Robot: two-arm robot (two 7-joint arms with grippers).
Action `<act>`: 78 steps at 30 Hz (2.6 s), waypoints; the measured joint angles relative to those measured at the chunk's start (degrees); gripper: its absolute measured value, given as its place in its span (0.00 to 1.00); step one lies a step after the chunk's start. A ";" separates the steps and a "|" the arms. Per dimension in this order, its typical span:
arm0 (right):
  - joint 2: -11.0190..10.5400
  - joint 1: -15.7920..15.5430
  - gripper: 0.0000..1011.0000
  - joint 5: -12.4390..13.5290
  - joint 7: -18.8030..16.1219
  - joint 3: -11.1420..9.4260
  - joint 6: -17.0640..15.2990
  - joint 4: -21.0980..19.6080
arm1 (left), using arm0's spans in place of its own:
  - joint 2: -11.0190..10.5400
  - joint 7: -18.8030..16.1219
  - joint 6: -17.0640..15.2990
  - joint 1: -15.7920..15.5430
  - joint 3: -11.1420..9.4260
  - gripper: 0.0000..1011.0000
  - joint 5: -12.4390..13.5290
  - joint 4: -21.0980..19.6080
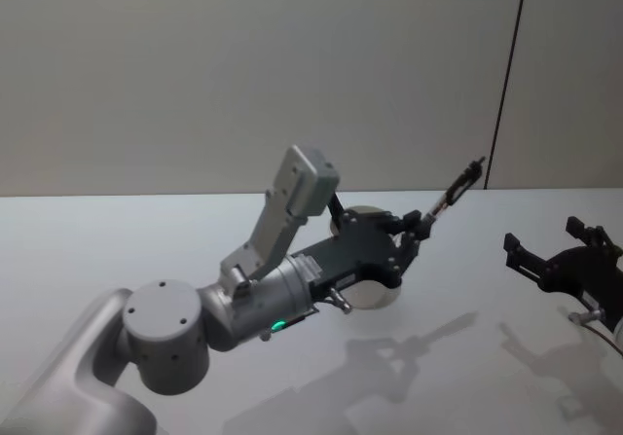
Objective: Place the pen into the pen holder.
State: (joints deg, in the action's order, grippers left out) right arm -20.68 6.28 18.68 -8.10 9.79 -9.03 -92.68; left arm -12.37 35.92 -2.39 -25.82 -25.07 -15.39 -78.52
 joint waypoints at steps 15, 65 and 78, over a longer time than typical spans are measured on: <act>0.00 0.00 0.99 0.00 0.00 0.00 0.00 0.00 | 1.96 -0.26 -0.95 -0.49 -2.21 0.12 0.71 0.42; -3.19 -4.16 0.99 5.26 -4.01 -2.47 2.83 -3.06 | 2.85 -0.65 -1.46 -0.58 -3.30 0.12 0.96 0.51; -4.40 -6.61 0.99 12.77 -7.29 -4.15 6.63 -3.17 | 2.86 -0.64 -1.45 -0.58 -3.29 0.12 0.96 0.51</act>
State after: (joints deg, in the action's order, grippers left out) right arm -25.08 -0.33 31.45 -15.39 5.64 -2.40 -95.85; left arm -9.51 35.28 -3.85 -26.40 -28.36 -14.43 -78.01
